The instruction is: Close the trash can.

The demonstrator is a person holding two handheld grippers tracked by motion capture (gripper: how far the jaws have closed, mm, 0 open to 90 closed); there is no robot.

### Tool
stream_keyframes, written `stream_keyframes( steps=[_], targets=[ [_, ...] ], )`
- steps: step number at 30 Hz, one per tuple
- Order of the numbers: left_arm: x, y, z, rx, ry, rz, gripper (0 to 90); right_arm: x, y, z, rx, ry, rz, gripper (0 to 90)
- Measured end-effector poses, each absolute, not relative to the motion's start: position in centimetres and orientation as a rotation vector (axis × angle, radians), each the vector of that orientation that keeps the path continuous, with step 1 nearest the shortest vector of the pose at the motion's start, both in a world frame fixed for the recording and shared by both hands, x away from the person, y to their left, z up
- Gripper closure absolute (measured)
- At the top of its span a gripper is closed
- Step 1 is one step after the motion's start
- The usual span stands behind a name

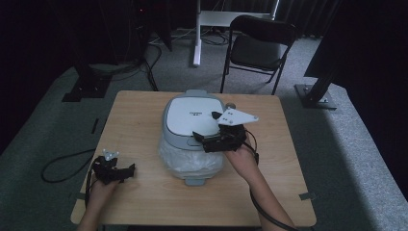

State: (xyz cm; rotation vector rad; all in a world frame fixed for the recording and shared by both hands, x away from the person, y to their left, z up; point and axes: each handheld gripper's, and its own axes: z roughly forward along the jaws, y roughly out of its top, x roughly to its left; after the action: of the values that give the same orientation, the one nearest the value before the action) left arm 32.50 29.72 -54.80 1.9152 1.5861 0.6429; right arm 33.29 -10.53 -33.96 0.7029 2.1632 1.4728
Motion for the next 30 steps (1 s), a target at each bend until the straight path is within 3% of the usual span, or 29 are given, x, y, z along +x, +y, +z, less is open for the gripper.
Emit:
stream_keyframes(
  steps=[30],
  targets=[
    [32.5,29.7,-54.8,1.919,1.587,0.642,1.8,34.0,-11.1,-34.5,0.794,2.083,1.511,10.1]
  ],
)
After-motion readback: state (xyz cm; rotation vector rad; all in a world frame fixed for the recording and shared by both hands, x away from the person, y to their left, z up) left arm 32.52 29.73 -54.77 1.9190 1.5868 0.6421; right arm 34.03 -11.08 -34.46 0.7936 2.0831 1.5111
